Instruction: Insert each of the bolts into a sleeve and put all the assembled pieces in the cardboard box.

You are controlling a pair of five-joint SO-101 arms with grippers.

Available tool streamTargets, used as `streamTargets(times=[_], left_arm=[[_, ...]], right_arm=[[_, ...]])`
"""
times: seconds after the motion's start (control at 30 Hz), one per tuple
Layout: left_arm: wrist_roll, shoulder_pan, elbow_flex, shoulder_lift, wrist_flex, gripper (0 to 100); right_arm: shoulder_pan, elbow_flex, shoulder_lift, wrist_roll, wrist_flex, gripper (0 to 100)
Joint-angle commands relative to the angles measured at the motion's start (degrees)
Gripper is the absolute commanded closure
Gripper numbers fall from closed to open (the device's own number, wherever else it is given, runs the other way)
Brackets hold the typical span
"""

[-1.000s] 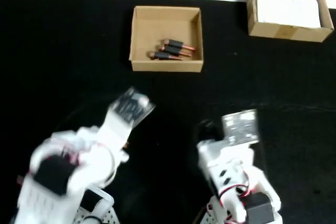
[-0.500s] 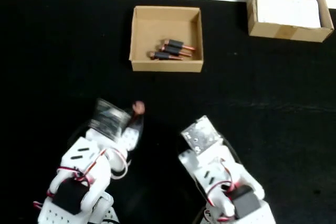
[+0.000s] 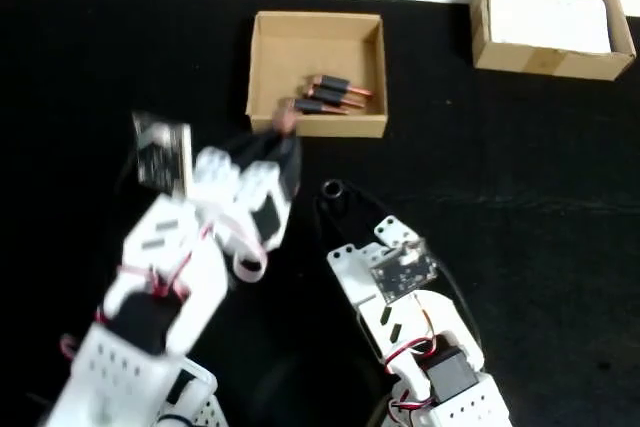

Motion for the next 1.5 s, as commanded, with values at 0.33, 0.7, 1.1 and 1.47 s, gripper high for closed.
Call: streamTargets(times=[0.33, 0.7, 1.1, 1.47], left_arm=[[0.09, 10.15, -17.71, 16.57, -1.41, 99], [0.18, 6.2, -9.8, 16.31, -1.67, 99], [0.18, 7.78, -2.33, 16.84, -14.68, 99], [0.53, 7.87, -8.04, 16.84, -14.59, 99]], right_arm=[[0.31, 7.87, -0.4, -0.79, -1.45, 99.1], [5.41, 7.87, 0.13, -0.44, -1.54, 99.1], [5.41, 7.87, 0.13, -0.44, -1.45, 99.1], [5.41, 7.87, 0.13, -0.44, 0.22, 99.1]])
